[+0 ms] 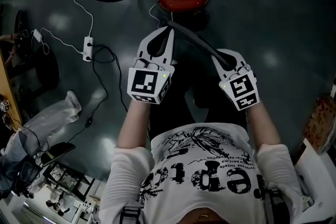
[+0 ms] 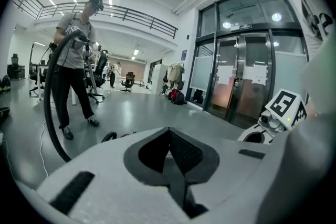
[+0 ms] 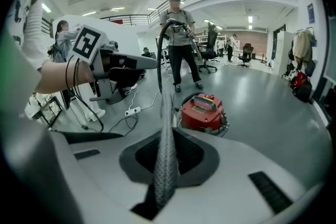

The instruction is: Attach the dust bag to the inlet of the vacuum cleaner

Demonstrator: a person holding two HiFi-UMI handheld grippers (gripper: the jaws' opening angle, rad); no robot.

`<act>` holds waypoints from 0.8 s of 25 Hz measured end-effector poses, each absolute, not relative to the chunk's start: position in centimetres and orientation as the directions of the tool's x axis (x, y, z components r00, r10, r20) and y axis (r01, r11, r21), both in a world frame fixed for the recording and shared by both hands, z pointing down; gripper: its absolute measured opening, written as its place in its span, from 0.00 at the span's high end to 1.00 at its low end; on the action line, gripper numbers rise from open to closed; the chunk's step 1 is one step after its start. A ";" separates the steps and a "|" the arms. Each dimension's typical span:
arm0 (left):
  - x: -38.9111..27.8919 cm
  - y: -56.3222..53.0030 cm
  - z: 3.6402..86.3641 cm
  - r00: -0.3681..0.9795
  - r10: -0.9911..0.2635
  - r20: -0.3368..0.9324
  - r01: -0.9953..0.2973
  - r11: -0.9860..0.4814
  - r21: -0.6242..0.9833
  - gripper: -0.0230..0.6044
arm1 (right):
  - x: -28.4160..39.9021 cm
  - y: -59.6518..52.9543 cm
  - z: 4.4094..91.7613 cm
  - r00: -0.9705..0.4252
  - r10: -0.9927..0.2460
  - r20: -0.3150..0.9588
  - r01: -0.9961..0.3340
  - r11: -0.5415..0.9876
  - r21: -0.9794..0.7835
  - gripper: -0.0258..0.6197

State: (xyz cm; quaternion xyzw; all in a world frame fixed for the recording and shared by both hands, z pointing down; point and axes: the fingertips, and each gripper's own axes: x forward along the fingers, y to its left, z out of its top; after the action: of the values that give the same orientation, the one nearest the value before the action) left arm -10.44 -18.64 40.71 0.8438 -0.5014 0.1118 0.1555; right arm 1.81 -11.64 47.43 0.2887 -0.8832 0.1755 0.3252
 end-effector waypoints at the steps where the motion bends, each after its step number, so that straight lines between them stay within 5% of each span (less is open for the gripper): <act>1: -10.4 -18.8 42.9 0.469 -0.814 0.343 -0.883 -0.447 0.145 0.96 | 1.7 -11.7 49.7 -0.627 -0.394 0.672 -0.611 0.784 -0.110 0.93; 10: -10.6 -21.7 56.6 0.546 -0.791 0.276 -0.825 -0.565 0.013 0.96 | 1.2 -13.2 65.9 -0.660 -0.412 0.628 -0.481 0.874 0.069 0.93; 20: -13.8 -26.7 62.6 0.452 -0.829 0.330 -0.848 -0.514 -0.130 0.96 | 0.6 -14.9 70.7 -0.685 -0.376 0.624 -0.371 0.917 0.145 0.93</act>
State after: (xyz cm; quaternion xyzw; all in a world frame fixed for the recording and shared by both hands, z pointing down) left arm -13.76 -26.73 62.56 0.8516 -0.4923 0.1783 0.0267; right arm 0.60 -14.87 70.71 0.2035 -0.9179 -0.0034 0.3406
